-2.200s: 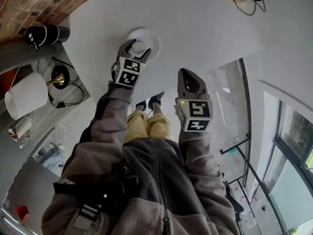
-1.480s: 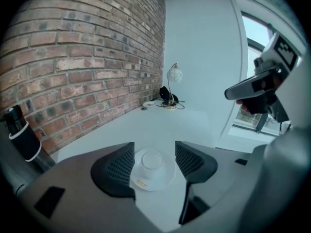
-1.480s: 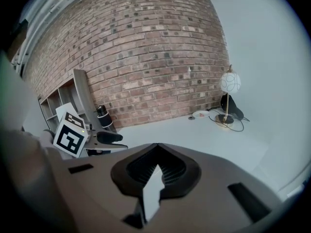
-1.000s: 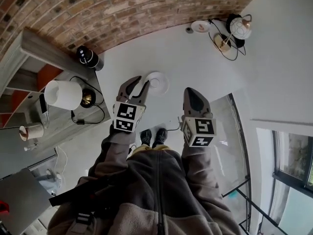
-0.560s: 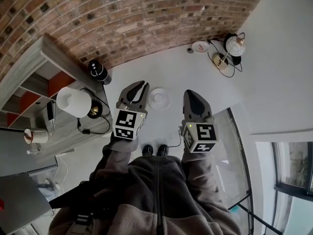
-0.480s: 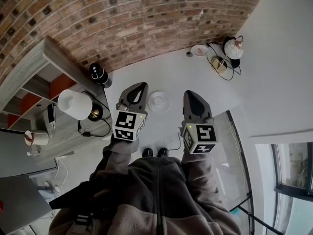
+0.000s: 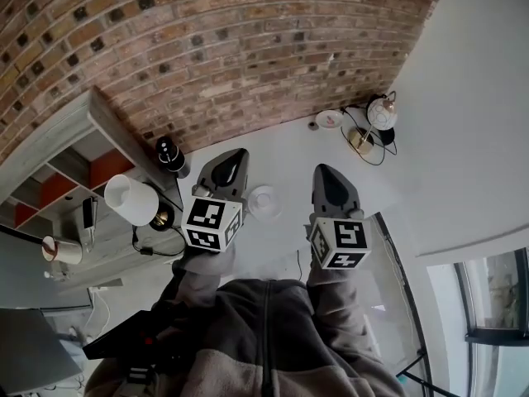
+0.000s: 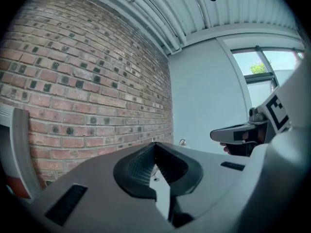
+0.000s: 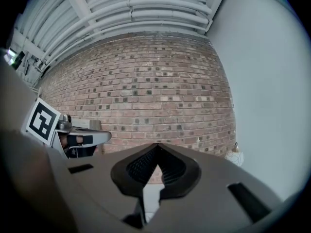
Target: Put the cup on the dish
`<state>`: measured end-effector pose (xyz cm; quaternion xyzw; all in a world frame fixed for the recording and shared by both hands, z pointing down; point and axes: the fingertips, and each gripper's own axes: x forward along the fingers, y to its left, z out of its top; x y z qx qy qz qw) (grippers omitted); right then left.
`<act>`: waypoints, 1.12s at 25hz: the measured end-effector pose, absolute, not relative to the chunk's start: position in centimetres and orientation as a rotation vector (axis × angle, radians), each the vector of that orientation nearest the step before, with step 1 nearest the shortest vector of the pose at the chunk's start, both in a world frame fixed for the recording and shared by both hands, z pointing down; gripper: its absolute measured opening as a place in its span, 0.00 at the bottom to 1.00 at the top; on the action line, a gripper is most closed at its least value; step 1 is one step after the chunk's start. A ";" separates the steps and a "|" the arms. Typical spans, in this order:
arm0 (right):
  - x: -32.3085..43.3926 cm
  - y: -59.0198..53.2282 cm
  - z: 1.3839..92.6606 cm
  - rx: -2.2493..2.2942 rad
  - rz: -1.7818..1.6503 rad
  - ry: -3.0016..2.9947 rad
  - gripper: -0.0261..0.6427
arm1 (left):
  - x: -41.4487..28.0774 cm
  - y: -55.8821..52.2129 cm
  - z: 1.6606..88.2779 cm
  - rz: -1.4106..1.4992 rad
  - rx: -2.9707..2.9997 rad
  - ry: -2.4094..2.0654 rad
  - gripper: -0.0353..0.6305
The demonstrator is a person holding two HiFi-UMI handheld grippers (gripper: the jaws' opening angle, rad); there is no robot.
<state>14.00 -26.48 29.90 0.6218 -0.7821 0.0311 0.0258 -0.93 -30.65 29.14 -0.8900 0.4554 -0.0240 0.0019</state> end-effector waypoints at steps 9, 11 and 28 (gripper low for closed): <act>14.0 -27.3 26.9 1.921 -0.004 -2.486 0.04 | -1.4 -31.2 26.2 0.042 -2.780 1.475 0.06; 13.9 -27.6 26.5 1.915 -0.020 -2.500 0.04 | -1.5 -31.3 25.6 0.068 -2.772 1.487 0.06; 13.3 -28.8 25.4 1.884 -0.058 -2.549 0.04 | -1.3 -32.0 24.8 0.106 -2.773 1.472 0.06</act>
